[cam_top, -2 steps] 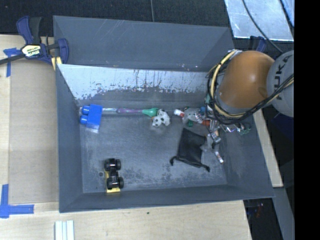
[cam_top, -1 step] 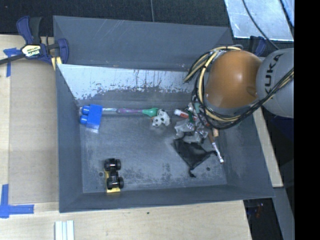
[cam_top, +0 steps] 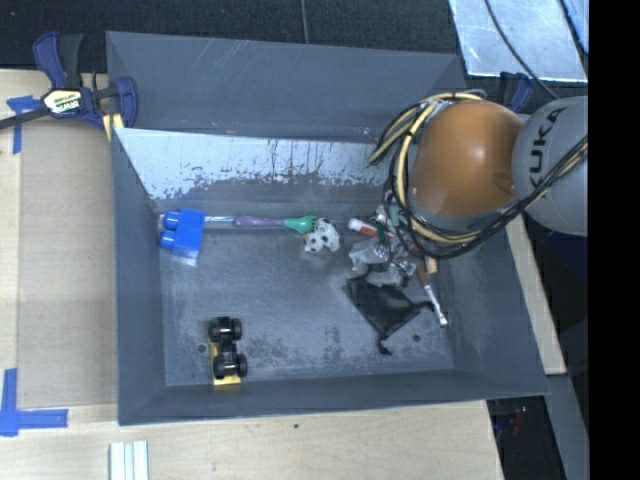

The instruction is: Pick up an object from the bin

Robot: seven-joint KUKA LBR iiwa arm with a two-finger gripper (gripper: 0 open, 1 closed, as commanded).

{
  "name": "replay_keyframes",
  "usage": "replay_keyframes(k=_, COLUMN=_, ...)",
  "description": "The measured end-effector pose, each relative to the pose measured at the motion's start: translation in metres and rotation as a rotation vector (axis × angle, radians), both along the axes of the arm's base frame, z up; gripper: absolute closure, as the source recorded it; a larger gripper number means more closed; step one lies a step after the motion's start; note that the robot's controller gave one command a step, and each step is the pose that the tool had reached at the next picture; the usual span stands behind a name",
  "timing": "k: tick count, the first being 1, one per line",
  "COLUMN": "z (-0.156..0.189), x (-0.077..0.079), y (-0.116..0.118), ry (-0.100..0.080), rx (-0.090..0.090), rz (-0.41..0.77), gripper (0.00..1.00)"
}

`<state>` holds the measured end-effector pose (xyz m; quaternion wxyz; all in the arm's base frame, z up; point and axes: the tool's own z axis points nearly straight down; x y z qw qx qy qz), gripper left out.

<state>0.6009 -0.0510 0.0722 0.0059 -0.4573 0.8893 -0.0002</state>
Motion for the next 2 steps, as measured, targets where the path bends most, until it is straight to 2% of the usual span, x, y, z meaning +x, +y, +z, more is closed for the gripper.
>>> replay_keyframes(k=1, z=0.003, x=0.000, y=0.000, ry=-0.002, rx=0.001, rz=-0.002, gripper=1.00)
replay_keyframes(k=2, z=0.043, x=-0.002, y=0.000, ry=0.005, rx=0.002, rz=-0.003, gripper=1.00)
